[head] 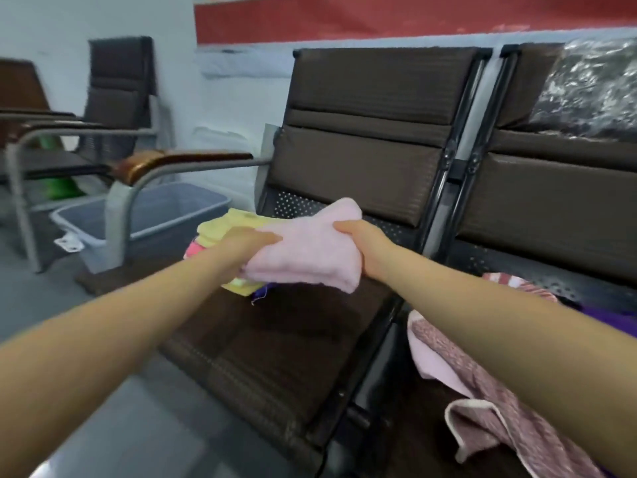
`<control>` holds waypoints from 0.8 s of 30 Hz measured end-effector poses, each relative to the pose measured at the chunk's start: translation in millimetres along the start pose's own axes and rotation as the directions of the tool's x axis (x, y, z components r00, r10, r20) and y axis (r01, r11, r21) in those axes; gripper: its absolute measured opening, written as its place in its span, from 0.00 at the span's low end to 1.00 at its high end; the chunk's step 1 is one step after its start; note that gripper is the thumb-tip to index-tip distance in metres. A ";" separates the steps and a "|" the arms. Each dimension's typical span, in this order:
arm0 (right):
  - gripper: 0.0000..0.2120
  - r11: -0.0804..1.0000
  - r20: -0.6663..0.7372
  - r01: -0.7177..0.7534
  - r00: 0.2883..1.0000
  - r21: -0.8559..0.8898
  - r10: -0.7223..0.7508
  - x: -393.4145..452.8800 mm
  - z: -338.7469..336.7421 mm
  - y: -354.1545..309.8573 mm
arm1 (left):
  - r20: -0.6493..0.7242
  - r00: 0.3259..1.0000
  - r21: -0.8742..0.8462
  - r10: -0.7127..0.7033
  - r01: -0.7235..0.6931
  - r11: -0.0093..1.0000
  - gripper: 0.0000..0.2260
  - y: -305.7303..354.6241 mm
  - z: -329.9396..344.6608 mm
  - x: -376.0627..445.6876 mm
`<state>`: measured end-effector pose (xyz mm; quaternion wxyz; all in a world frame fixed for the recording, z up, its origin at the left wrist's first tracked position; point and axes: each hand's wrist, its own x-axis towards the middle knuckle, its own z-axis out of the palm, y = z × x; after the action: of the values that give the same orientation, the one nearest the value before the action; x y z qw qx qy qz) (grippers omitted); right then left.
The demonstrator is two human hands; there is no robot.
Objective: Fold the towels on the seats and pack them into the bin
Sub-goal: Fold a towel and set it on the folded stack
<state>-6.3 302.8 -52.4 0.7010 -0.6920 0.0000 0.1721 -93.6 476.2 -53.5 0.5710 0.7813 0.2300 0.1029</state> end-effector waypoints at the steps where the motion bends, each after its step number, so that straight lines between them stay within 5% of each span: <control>1: 0.22 0.999 0.061 0.026 0.998 0.039 -0.029 12.7 14.3 -6.6 | -0.044 0.998 0.047 0.052 -0.050 0.998 0.20 13.3 -20.5 16.1; 6: 0.25 0.962 0.110 0.072 0.989 0.263 -0.104 69.6 90.7 -22.9 | -0.327 0.918 0.218 0.225 -0.158 0.963 0.24 31.8 -82.6 87.7; 8: 0.27 0.977 0.095 0.051 0.993 0.208 -0.072 83.4 106.9 -6.8 | -0.477 0.859 0.271 0.185 -0.056 0.961 0.30 7.8 -77.3 95.9; 10: 0.30 0.996 0.091 0.075 0.993 -0.036 -0.072 80.9 110.7 15.7 | -0.557 0.830 0.165 -0.005 0.117 0.979 0.41 -26.1 -60.3 85.5; 12: 0.35 0.929 0.076 0.117 0.992 -0.351 -0.097 82.6 105.8 43.7 | -0.451 0.866 -0.111 -0.215 0.185 0.976 0.49 -64.3 -38.8 79.5; 15: 0.32 0.967 0.199 0.033 0.980 -0.254 0.019 89.5 93.8 68.0 | -0.194 0.959 -0.373 -0.205 0.121 0.920 0.54 -104.3 -14.8 105.3; 18: 0.26 0.993 0.219 0.041 0.976 -0.113 -0.015 99.1 95.6 69.7 | -0.135 0.975 -0.432 -0.175 0.101 0.896 0.52 -112.2 -1.8 142.3; 22: 0.25 0.993 0.137 0.072 0.989 -0.092 -0.059 109.9 88.7 60.3 | 0.008 0.985 -0.396 -0.175 0.163 0.904 0.25 -70.3 9.0 129.0; 24: 0.25 0.989 0.124 0.060 0.991 -0.138 -0.043 112.3 75.5 55.8 | 0.025 0.979 -0.323 -0.200 0.197 0.926 0.26 -67.2 11.3 138.9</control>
<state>67.9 402.3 -130.1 0.6533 -0.7280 -0.0722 0.1951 16.2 549.2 -134.5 0.6979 0.6492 0.2903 0.0842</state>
